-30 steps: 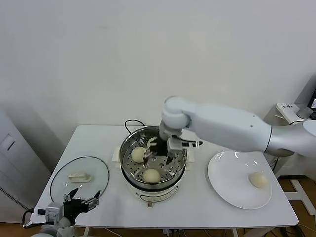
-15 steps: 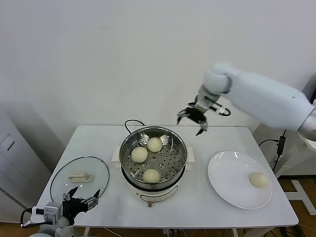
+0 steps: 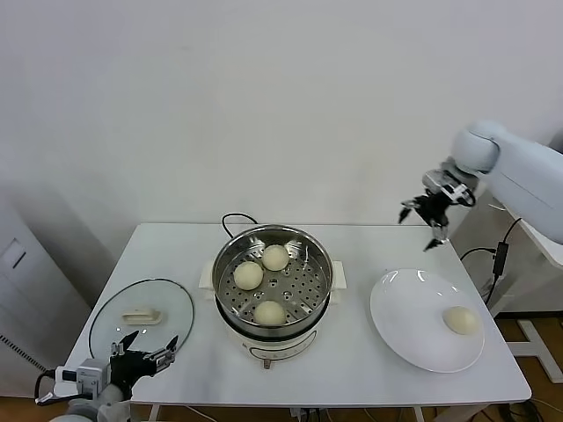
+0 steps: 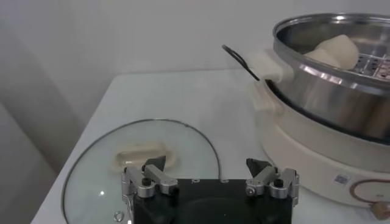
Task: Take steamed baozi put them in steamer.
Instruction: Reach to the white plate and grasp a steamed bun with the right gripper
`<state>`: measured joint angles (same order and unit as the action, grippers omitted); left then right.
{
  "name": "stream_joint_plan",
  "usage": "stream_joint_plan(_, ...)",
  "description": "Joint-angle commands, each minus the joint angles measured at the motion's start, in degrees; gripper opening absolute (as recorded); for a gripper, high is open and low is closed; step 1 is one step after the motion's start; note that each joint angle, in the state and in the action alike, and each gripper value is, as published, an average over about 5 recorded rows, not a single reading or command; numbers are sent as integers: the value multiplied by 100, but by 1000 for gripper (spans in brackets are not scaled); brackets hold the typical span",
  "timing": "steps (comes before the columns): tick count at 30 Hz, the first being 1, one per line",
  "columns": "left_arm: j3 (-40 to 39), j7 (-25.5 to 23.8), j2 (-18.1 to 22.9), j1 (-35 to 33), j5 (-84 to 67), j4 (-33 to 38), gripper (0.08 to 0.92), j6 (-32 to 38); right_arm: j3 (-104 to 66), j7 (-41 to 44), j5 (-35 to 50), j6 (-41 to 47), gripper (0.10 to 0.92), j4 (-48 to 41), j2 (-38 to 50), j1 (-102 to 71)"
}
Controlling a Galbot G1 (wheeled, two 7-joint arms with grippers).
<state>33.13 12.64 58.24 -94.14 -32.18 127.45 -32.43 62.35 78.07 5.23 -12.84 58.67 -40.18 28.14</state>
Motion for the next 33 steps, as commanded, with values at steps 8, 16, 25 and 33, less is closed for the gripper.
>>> stream_joint_plan(8,1,7,-46,6,-31,39,823,-19,-1835,-153,-1088,-68,823,29,1057,-2364)
stream_joint_plan(16,-48,9,-35,9,-24,51,823,-21,-2534,-481,-1376,-84,823,-151,1006,-3168)
stream_joint_plan(25,-61,7,12,-10,-10,67,823,-17,-2674,-792,-1582,-103,823,-404,872,-3402)
stream_joint_plan(33,-75,5,41,-13,-4,43,823,-11,-2782,-950,-1835,-154,823,-700,605,-3484)
